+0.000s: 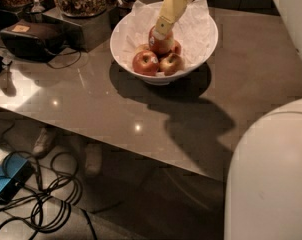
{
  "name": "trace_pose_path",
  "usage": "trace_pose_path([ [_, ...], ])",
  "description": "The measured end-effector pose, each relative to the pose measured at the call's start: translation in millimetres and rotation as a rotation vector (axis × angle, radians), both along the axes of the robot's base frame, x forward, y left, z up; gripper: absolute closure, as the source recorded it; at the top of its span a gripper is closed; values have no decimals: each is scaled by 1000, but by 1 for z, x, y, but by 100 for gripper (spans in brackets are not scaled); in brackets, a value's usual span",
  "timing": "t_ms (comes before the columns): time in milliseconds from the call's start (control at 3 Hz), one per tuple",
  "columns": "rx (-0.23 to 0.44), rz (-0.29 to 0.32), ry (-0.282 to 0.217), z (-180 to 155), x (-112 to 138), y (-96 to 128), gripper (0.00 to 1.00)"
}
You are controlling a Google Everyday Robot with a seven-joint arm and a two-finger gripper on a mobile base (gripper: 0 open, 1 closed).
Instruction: Pick apple from white bowl
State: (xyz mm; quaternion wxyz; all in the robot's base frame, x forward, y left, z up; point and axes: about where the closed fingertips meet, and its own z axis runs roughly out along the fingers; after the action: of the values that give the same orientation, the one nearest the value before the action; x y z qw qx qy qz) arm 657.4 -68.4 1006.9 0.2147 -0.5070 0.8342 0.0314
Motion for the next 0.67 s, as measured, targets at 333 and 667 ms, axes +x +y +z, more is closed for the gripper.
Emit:
trace_pose_path([
  [333,-15,9,14,-8,6,9,13],
  [667,-22,14,28,-16,9,16,14],
])
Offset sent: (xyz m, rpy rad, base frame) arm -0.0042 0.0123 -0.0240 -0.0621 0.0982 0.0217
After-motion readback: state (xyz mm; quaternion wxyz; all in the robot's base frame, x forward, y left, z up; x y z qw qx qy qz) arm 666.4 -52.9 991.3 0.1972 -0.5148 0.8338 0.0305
